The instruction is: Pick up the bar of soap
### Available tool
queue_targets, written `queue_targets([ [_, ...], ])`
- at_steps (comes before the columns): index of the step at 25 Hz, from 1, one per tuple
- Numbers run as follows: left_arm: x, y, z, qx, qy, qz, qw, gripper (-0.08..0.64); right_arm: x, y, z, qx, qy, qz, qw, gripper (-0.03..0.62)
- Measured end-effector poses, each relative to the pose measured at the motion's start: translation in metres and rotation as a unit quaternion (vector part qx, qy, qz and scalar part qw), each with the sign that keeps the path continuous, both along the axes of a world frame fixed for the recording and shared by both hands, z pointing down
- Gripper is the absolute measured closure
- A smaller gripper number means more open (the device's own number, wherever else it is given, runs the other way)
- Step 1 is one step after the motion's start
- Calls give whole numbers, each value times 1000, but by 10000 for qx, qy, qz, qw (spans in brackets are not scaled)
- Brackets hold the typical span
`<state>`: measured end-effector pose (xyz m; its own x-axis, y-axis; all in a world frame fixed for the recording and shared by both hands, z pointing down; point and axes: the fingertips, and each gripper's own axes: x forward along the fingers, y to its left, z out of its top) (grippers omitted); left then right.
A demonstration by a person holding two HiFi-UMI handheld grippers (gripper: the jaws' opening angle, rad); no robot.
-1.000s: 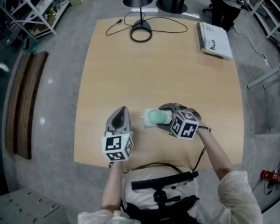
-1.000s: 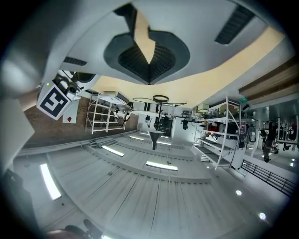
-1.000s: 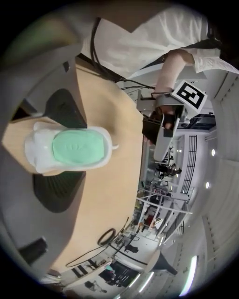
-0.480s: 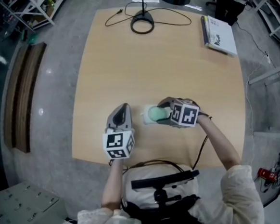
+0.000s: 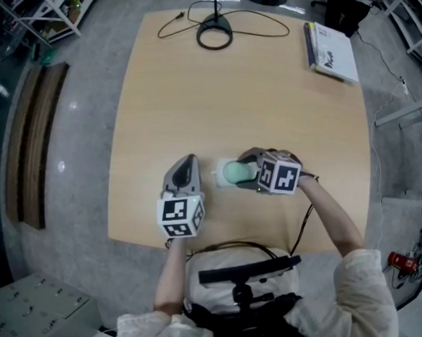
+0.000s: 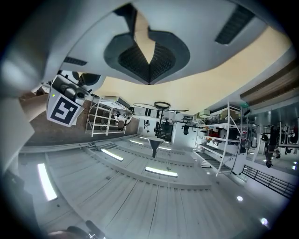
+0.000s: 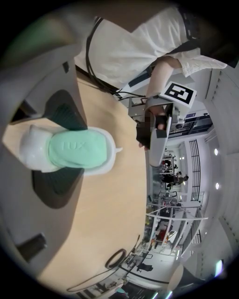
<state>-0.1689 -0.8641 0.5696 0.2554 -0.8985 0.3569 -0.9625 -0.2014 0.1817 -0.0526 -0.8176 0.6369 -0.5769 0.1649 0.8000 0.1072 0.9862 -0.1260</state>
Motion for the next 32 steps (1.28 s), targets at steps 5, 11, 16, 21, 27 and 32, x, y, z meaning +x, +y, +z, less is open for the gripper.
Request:
queue_targets([
  [5,-3,-1,-2,6,88,-41,10000,560,0,-1,-1,34,-36,-61,10000,333],
  [11,-17,-3,-18,222,162,-167,9995,560,-9,-16,-37,351,-721,658,9946,333],
  [16,-10,-3,-40,530,234,-129,9982,560,1,-50,-93,611,-1890,2325,9521,333],
  [21,-2,-5,-69,917,496,-85,9945,560,38,-68,-134,650,-2767,4176,8630,333],
  [27,12,9,-82,1036,759,11,9917,560,101,-53,-152,795,-3087,5990,7346,333],
  [32,18,17,-81,1043,859,131,9907,560,124,-35,-154,861,-3231,6425,6895,333],
])
